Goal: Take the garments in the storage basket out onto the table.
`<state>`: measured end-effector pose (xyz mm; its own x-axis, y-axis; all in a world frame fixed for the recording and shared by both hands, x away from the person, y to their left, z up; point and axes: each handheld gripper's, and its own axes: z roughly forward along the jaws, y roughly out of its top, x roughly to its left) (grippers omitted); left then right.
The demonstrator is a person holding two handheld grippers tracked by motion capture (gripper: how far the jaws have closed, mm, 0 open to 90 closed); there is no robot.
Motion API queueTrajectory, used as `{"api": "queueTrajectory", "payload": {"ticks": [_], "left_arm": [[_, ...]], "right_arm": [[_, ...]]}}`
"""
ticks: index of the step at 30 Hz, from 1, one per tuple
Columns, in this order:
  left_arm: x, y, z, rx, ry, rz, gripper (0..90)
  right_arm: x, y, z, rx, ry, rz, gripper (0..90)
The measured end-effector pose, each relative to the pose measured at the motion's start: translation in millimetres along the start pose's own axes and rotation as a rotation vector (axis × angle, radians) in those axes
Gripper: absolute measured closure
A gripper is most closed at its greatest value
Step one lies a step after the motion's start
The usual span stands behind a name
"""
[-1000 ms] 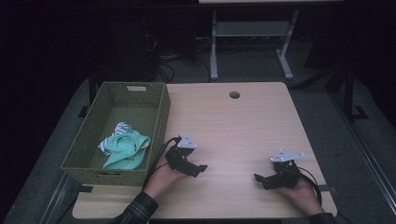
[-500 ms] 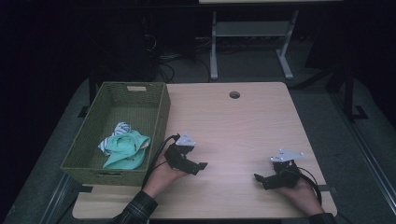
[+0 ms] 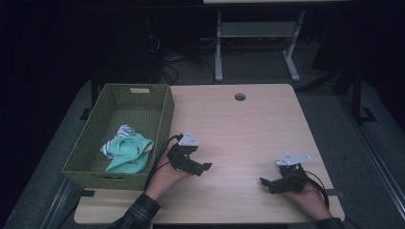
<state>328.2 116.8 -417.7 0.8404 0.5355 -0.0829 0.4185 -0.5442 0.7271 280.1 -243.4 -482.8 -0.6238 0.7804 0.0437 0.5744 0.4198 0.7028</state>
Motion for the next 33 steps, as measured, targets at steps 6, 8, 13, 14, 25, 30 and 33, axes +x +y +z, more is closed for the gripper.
{"api": "queueTrajectory", "payload": {"ticks": [6,8,13,14,25,30,33], "left_arm": [[0.2,4.6,-2.8,0.005,0.0,0.005,13.8],[0.3,6.0,-4.0,0.004,-0.001,0.005,13.7],[0.3,9.2,-6.3,0.001,0.005,0.012,13.8],[0.6,9.8,-7.4,0.001,0.005,0.012,13.8],[0.2,14.8,-11.5,-0.01,0.002,0.012,13.8],[0.4,19.8,-16.8,-0.012,-0.001,0.016,13.8],[1.4,21.7,-19.4,-0.018,-0.006,0.016,13.8]], "right_arm": [[0.0,0.0,0.0,-0.001,-0.001,0.001,2.0],[-0.1,0.0,0.0,-0.001,0.0,0.0,2.0],[-0.2,-0.1,-0.1,0.0,0.0,-0.002,2.1],[-0.1,-0.1,-0.1,-0.001,0.0,-0.001,2.2],[-0.1,-0.1,-0.1,-0.001,-0.001,0.001,2.2],[-0.1,-0.1,-0.1,-0.001,-0.001,0.0,2.2],[-0.1,-0.1,-0.1,-0.001,-0.002,0.0,2.2]]}}
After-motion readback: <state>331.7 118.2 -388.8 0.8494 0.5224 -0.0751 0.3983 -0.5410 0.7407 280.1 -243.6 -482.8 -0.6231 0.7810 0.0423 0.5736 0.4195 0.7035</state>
